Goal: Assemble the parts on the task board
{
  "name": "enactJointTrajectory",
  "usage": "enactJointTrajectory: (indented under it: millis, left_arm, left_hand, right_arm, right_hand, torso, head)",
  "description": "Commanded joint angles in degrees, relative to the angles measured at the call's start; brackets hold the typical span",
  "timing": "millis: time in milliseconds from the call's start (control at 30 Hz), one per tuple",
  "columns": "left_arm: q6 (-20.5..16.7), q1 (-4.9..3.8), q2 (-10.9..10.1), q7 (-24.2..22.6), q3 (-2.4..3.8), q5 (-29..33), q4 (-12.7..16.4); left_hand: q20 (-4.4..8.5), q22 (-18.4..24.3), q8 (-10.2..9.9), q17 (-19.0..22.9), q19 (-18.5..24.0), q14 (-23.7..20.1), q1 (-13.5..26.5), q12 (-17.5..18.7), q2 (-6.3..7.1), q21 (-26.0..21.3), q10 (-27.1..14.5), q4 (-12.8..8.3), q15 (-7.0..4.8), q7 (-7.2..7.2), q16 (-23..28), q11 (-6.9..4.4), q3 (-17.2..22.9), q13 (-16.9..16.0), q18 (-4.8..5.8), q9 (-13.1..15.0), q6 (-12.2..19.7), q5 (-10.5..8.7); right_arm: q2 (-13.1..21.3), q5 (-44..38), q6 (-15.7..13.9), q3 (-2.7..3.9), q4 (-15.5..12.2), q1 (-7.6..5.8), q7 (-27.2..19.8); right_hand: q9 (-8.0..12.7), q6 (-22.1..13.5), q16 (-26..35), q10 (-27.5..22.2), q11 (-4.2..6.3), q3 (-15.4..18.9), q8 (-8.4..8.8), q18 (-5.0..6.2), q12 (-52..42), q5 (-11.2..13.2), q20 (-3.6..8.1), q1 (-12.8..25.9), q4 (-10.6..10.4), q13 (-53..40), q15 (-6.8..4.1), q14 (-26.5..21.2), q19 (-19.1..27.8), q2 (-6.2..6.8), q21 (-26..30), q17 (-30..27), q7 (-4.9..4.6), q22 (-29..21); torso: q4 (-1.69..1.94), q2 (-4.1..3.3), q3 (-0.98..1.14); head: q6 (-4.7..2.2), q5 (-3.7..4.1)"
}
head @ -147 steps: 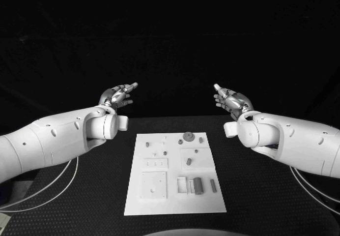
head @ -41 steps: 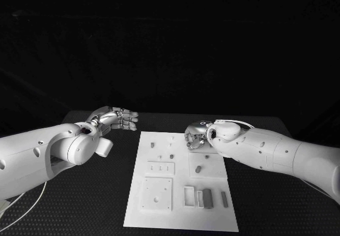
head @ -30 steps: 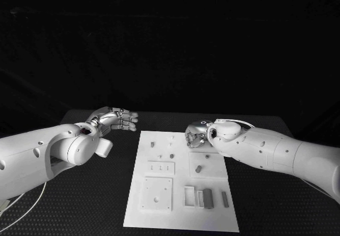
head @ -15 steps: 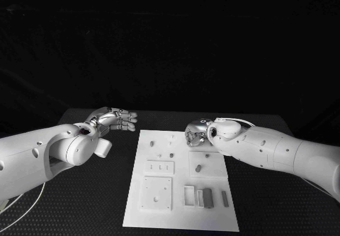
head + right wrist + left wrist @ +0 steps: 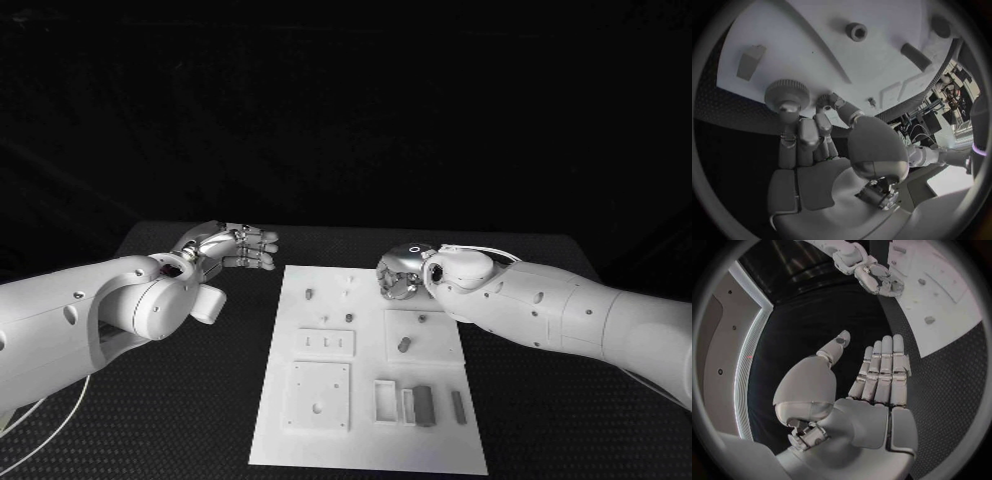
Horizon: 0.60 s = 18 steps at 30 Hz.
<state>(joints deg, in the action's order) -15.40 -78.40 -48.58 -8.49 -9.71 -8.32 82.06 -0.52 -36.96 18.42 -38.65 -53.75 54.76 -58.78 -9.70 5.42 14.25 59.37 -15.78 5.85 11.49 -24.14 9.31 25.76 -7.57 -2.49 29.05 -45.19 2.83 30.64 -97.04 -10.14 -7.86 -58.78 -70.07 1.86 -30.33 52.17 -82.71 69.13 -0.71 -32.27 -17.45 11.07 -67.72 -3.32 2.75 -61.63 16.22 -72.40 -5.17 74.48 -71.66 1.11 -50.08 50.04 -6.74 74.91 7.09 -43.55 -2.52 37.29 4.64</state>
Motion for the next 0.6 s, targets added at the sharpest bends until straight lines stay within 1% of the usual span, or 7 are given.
enactJointTrajectory:
  millis: [33, 100, 167, 233, 367, 467, 600]
  left_arm:
    - [0.6, -0.13, 0.0, -0.3, 0.06, -0.1, 0.1]
    - [0.6, -0.13, 0.0, -0.4, 0.06, -0.1, 0.1]
    - [0.6, -0.13, 0.0, -0.3, 0.06, -0.1, 0.1]
    - [0.6, -0.13, 0.0, -0.4, 0.06, -0.1, 0.0]
    - [0.6, -0.13, 0.0, -0.4, 0.06, -0.1, 0.1]
    - [0.6, -0.13, 0.0, -0.3, 0.06, -0.1, 0.0]
    - [0.6, -0.13, 0.0, -0.4, 0.06, -0.1, 0.0]
  left_hand:
    - [0.14, 0.1, -0.4, -0.1, 0.3, -0.2, 0.5, 0.3, -0.05, -0.3, -0.4, 0.0, 0.19, 0.03, 0.2, 0.07, -0.3, 0.1, -0.31, -0.1, 0.3, 0.00]
    - [0.14, 0.1, -0.4, -0.1, 0.3, -0.2, 0.5, 0.3, -0.06, -0.3, -0.4, 0.0, 0.19, 0.03, 0.2, 0.07, -0.3, 0.1, -0.31, -0.1, 0.3, 0.00]
    - [0.14, 0.1, -0.4, -0.1, 0.3, -0.2, 0.5, 0.3, -0.06, -0.3, -0.4, 0.0, 0.20, 0.04, 0.3, 0.07, -0.3, 0.1, -0.30, -0.1, 0.3, 0.00]
    - [0.13, 0.1, -0.4, -0.1, 0.3, -0.2, 0.5, 0.3, -0.06, -0.3, -0.4, 0.0, 0.20, 0.04, 0.3, 0.08, -0.3, 0.1, -0.30, -0.1, 0.3, 0.00]
    - [0.13, 0.1, -0.4, -0.1, 0.3, -0.2, 0.5, 0.3, -0.06, -0.3, -0.4, 0.0, 0.21, 0.04, 0.3, 0.08, -0.3, 0.1, -0.30, -0.1, 0.3, 0.00]
    - [0.13, 0.1, -0.4, -0.1, 0.4, -0.2, 0.5, 0.3, -0.06, -0.4, -0.4, 0.0, 0.21, 0.04, 0.3, 0.08, -0.3, 0.1, -0.29, -0.1, 0.3, 0.00]
    - [0.12, 0.1, -0.4, -0.1, 0.4, -0.2, 0.5, 0.4, -0.07, -0.4, -0.4, 0.0, 0.22, 0.04, 0.4, 0.08, -0.3, 0.1, -0.29, -0.1, 0.3, 0.00]
  right_arm:
    - [0.1, -4.5, -3.2, -0.09, -1.2, 0.49, 3.5]
    - [0.0, -5.1, -3.6, 0.18, -1.6, 0.48, 3.9]
    - [0.0, -6.1, -4.6, 0.71, -2.2, 0.47, 4.6]
    - [-0.2, -6.8, -5.1, 1.10, -2.5, 0.46, 5.0]
    - [-0.6, -8.8, -7.1, 1.73, -3.2, 0.43, 6.1]
    - [-1.3, -9.7, -8.7, 1.96, -3.3, 0.41, 6.8]
    - [-2.3, -10.8, -9.5, 1.99, -3.2, 0.41, 7.5]
  right_hand:
    - [-0.2, 0.8, -0.3, 0.3, 0.09, 0.1, -0.24, 3.93, -0.1, -0.1, 0.20, 0.5, -0.1, 0.1, -0.39, 0.0, 0.2, 0.28, -0.3, -0.1, -0.31, 1.3]
    - [-0.2, 0.8, -0.3, 0.1, 0.11, 0.1, -0.25, 3.93, 0.2, -0.1, 0.20, 0.6, -0.2, 0.3, -0.41, 0.0, 0.1, 0.33, -0.3, -0.1, -0.29, 1.3]
    - [-0.3, 0.9, -0.3, 0.1, 0.14, 0.1, -0.26, 3.93, 0.3, -0.1, 0.19, 0.7, -0.3, 0.4, -0.43, 0.0, 0.1, 0.37, -0.3, -0.1, -0.26, 1.3]
    - [-0.3, 0.9, -0.3, 0.0, 0.15, 0.1, -0.26, 3.93, 0.4, -0.1, 0.19, 0.8, -0.3, 0.5, -0.44, 0.0, 0.1, 0.37, -0.3, -0.1, -0.25, 1.3]
    - [-0.3, 1.0, -0.3, 0.0, 0.17, 0.0, -0.26, 3.93, 0.5, -0.1, 0.19, 0.8, -0.3, 0.5, -0.46, 0.0, 0.1, 0.39, -0.3, -0.1, -0.24, 1.3]
    - [-0.4, 1.0, -0.4, 0.0, 0.20, 0.0, -0.26, 3.93, 0.6, -0.1, 0.20, 0.8, -0.4, 0.6, -0.48, 0.0, 0.1, 0.48, -0.4, -0.1, -0.21, 1.3]
    - [-0.4, 1.0, -0.4, -0.1, 0.23, 0.0, -0.25, 3.93, 0.8, -0.1, 0.22, 0.8, -0.4, 0.8, -0.52, 0.0, 0.0, 0.59, -0.4, -0.1, -0.18, 1.3]
  torso:
    - [0.01, -0.11, -0.02]
    - [0.03, -0.13, -0.07]
    - [0.06, -0.16, -0.11]
    - [0.10, -0.19, -0.12]
    - [0.07, -0.27, -0.09]
    - [0.11, -0.32, -0.12]
    - [0.15, -0.34, -0.13]
  head:
    - [-0.43, 0.01]
    - [-0.50, 0.02]
    - [-0.66, 0.01]
    - [-0.75, -0.02]
    - [-0.98, -0.16]
    - [-1.14, -0.21]
    - [-1.37, -0.35]
